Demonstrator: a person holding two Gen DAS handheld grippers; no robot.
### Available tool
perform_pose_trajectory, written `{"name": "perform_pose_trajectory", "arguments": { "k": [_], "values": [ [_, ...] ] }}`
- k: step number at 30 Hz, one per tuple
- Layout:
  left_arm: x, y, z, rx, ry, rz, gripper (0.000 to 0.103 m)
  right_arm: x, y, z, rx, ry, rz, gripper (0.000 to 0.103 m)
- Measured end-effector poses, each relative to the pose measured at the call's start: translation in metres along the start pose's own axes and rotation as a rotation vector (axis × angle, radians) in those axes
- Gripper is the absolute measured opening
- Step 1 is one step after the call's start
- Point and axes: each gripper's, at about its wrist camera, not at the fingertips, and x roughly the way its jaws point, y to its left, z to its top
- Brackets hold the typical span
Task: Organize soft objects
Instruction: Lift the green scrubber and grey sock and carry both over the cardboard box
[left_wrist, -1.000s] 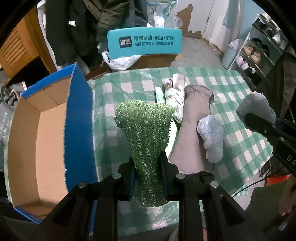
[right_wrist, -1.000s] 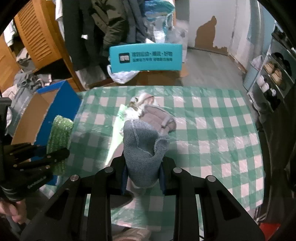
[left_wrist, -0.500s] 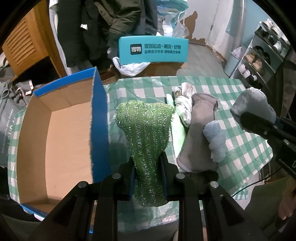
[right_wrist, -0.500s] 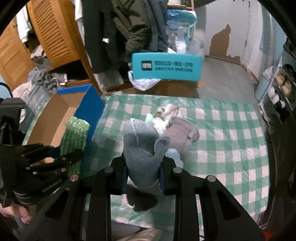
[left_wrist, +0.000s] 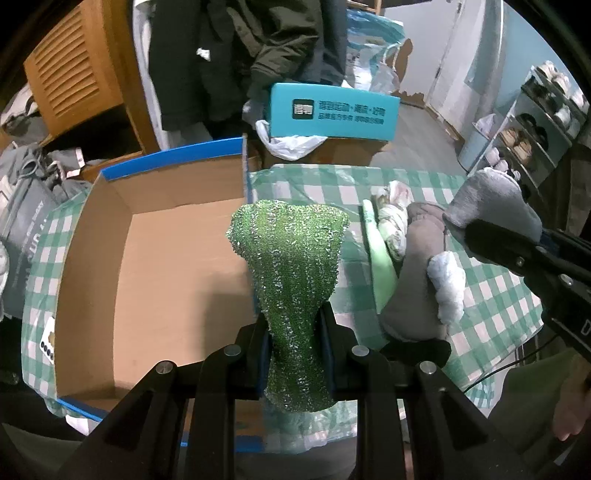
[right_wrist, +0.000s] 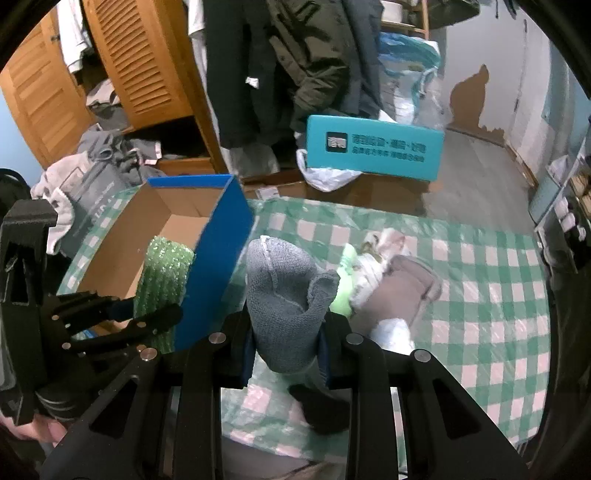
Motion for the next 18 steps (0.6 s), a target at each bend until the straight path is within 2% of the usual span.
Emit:
{"name": "perform_pose_trajectory", "arguments": {
  "k": [18],
  "values": [
    [-0.007,0.072,-0.009,-0.143,-0.007,0.003,0.023,0.031,0.074,0.026,-0.101,0.022,0.051,0.025]
  ]
}}
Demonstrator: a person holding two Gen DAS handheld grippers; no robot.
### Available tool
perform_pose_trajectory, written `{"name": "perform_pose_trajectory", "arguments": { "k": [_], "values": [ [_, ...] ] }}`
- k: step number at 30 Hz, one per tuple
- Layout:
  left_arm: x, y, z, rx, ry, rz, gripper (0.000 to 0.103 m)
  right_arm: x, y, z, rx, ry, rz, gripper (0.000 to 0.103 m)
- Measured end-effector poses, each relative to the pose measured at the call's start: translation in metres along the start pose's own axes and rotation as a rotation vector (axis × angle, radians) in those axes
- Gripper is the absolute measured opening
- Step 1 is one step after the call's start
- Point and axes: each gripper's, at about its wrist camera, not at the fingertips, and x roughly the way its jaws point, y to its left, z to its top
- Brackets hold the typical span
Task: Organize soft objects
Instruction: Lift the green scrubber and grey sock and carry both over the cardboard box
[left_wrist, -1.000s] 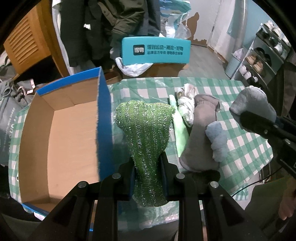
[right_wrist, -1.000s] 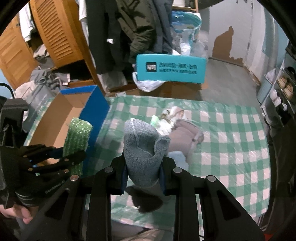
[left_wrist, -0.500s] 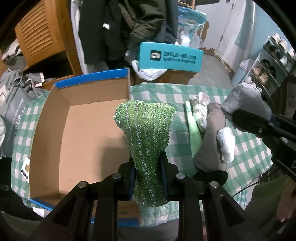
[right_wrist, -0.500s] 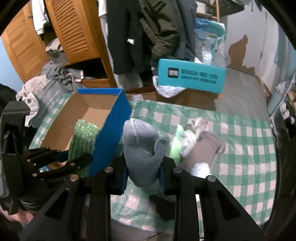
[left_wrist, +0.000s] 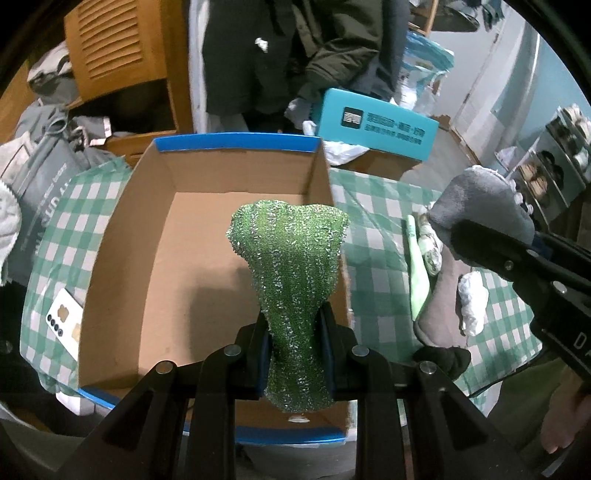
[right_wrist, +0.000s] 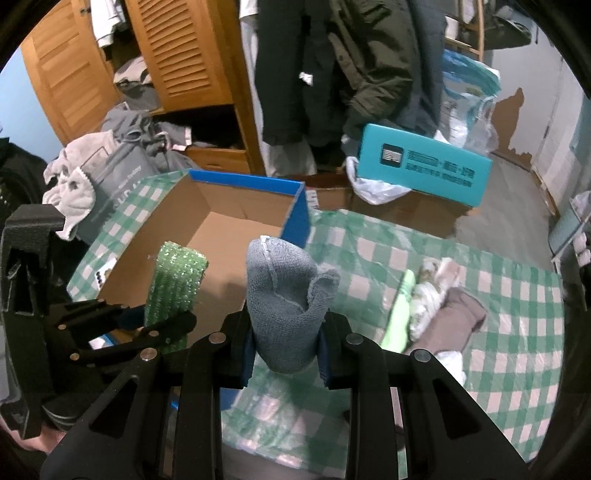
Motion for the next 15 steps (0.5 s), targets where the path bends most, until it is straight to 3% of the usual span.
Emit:
{"name": "perform_pose_trajectory", "arguments": {
  "k": [15],
  "values": [
    [0.008,0.054,-0.001,-0.085,0.012,0.082,0.023,0.032,0.044,0.016,-0.049,0.048,0.048,0.025]
  ]
}}
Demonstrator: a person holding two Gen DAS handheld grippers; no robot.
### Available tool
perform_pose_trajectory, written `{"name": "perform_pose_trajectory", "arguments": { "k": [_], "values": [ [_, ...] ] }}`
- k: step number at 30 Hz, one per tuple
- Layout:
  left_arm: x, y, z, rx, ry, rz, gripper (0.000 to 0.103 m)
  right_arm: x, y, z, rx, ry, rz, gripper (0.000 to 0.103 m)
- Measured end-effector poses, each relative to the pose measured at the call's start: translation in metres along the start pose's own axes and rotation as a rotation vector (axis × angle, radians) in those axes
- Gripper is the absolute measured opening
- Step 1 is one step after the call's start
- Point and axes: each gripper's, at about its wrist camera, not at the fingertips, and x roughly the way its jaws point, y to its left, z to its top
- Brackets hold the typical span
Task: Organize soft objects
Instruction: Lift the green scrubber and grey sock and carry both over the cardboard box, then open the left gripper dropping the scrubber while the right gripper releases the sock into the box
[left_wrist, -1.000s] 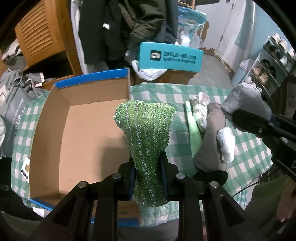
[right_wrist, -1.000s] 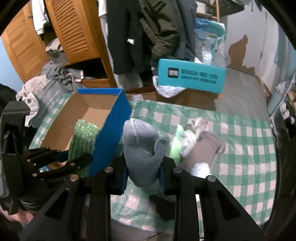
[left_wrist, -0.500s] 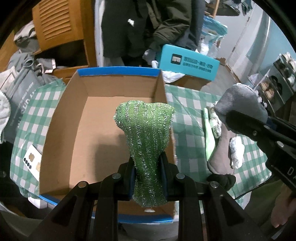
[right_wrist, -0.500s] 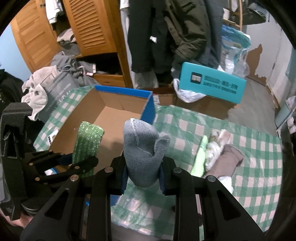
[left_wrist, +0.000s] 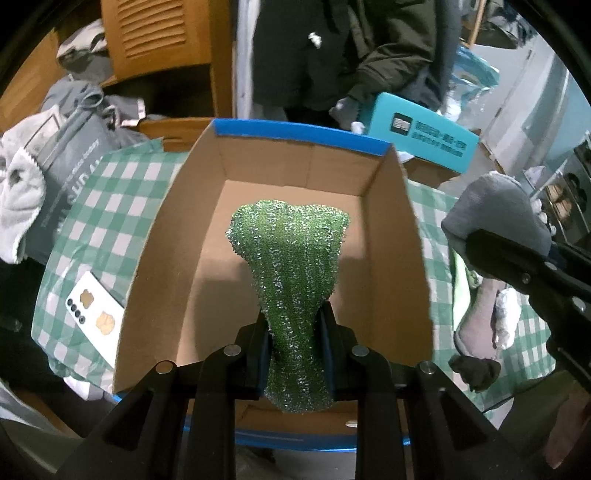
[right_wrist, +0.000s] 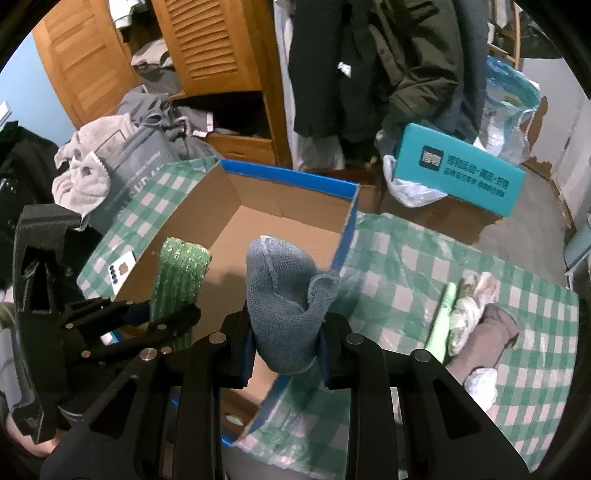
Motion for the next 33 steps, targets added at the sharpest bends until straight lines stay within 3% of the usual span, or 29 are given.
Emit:
{"name": "perform_pose_trajectory", "arguments": {
  "k": [15,18,22,33],
  "values": [
    [0.015,0.025,-0.001,-0.071,0.049,0.032,0.027,0.036,0.019,0.003,-0.007,0.083,0.043,0.03],
    [0.014,0.029,-0.001,-0.09,0.046,0.024,0.03,0.039,0.019,0.002,0.001,0.095,0.048,0.038],
    [0.012,0.031,-0.001,-0.097,0.036,0.029,0.045,0.037,0.016,0.003,0.016,0.084,0.046,0.055],
    [0.011,0.025,-0.001,-0.08,0.035,0.014,0.05,0.027,0.003,0.003,0.046,0.058,0.013,0.061]
  ]
}}
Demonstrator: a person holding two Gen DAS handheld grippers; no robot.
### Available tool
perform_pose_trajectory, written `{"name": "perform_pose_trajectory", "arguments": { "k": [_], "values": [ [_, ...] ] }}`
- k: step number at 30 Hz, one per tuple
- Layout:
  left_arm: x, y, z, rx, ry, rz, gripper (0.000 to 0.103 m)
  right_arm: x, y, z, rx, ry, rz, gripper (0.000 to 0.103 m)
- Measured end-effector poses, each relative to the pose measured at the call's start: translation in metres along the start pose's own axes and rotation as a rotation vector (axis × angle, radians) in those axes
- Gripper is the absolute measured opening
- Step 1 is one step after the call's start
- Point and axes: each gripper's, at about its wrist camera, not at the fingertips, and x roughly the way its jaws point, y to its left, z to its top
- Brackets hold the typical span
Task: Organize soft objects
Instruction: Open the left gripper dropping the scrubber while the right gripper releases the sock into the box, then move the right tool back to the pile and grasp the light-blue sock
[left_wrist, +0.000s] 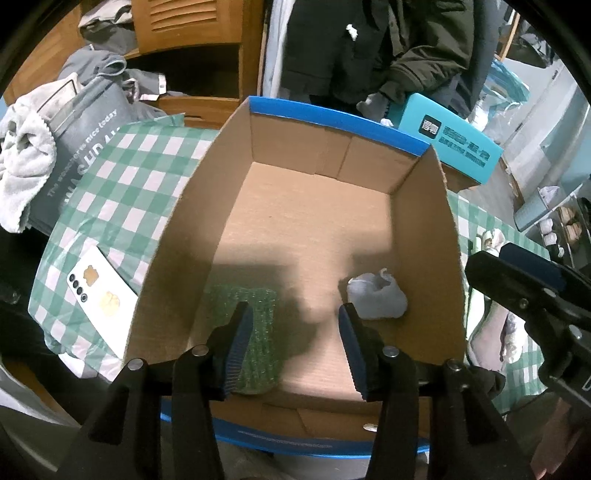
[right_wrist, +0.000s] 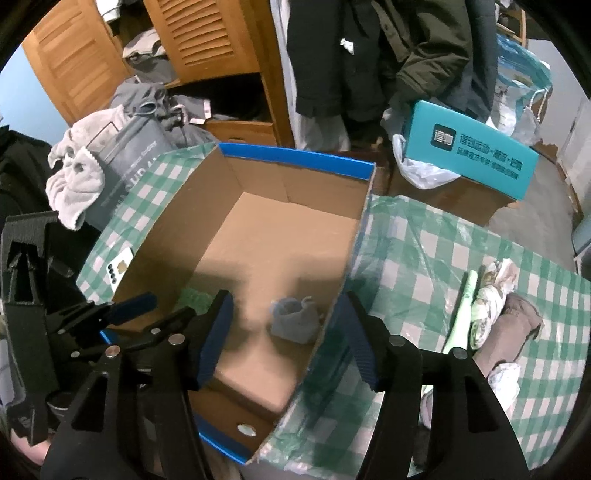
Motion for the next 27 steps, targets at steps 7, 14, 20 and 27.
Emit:
{"name": "perform_pose_trajectory", "arguments": {
  "k": [7,14,20,27],
  "values": [
    [-0.003,-0.017,-0.003,0.04,-0.01,-0.019,0.053,-0.006,-0.012,-0.007,0.004,-0.003,-0.028,0.062],
    [-0.006,-0.04,-0.004,0.085,-0.018,-0.033,0.054,-0.016,-0.036,-0.018,0.033,-0.012,-0.056,0.062],
    [-0.009,-0.062,-0.007,0.126,-0.022,-0.039,0.054,-0.03,-0.058,-0.028,0.06,-0.027,-0.084,0.062],
    [-0.009,-0.088,-0.011,0.178,-0.018,-0.04,0.054,-0.042,-0.085,-0.044,0.097,-0.034,-0.114,0.063]
  ]
}}
